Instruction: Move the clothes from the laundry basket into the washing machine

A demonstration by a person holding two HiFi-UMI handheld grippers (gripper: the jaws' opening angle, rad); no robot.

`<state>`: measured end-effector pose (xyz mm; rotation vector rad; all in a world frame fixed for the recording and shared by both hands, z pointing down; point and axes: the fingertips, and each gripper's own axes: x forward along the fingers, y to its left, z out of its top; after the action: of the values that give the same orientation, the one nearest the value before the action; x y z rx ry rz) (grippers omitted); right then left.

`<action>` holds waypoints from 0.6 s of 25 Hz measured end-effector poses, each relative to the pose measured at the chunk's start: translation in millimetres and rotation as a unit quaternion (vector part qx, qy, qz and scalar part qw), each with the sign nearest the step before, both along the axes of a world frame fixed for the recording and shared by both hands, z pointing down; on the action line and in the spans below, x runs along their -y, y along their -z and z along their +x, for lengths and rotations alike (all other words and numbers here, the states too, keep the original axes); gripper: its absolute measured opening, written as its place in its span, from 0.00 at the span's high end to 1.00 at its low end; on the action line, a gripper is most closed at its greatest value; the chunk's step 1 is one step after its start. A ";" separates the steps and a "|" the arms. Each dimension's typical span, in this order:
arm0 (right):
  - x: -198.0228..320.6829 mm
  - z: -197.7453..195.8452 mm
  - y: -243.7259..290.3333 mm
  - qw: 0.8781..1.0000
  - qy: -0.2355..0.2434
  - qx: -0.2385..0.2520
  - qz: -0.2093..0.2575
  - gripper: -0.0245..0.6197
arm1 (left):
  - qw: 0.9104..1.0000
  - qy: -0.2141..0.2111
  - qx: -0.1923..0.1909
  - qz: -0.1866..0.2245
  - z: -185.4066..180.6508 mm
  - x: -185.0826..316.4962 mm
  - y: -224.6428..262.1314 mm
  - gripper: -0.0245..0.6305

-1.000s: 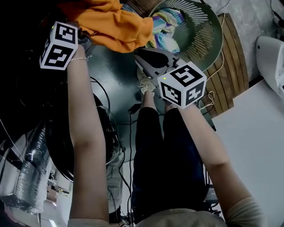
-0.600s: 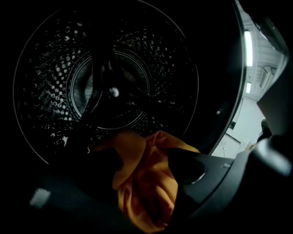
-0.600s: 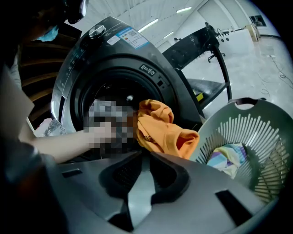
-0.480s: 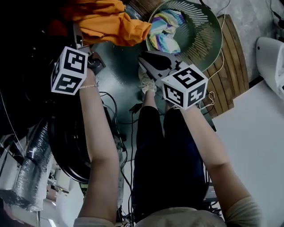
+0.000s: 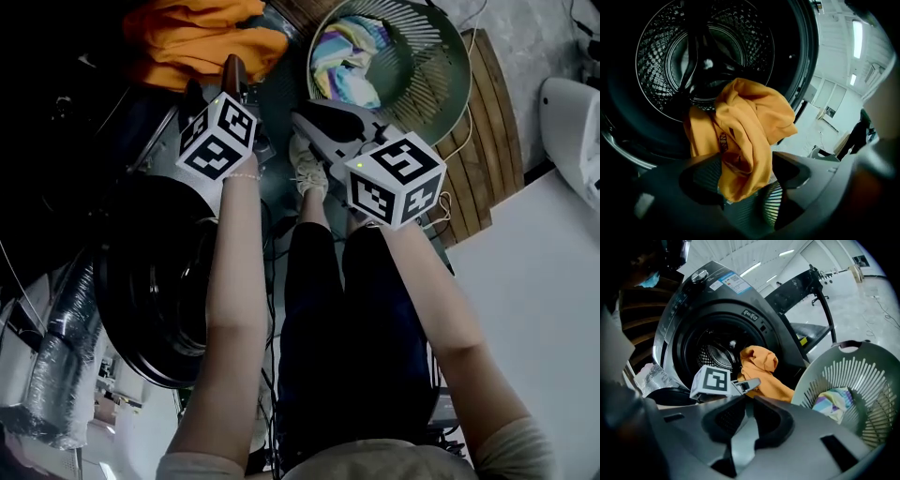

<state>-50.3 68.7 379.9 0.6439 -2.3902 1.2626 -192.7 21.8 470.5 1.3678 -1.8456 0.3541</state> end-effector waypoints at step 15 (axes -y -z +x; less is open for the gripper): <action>-0.6 -9.2 -8.0 1.000 0.000 0.010 -0.004 0.88 | 0.985 -0.100 0.121 0.072 -39.5 57.3 51.8 0.86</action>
<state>-59.5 69.3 387.8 0.6324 -2.4006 1.2846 -232.2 -35.5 418.6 1.6788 -1.9650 0.5192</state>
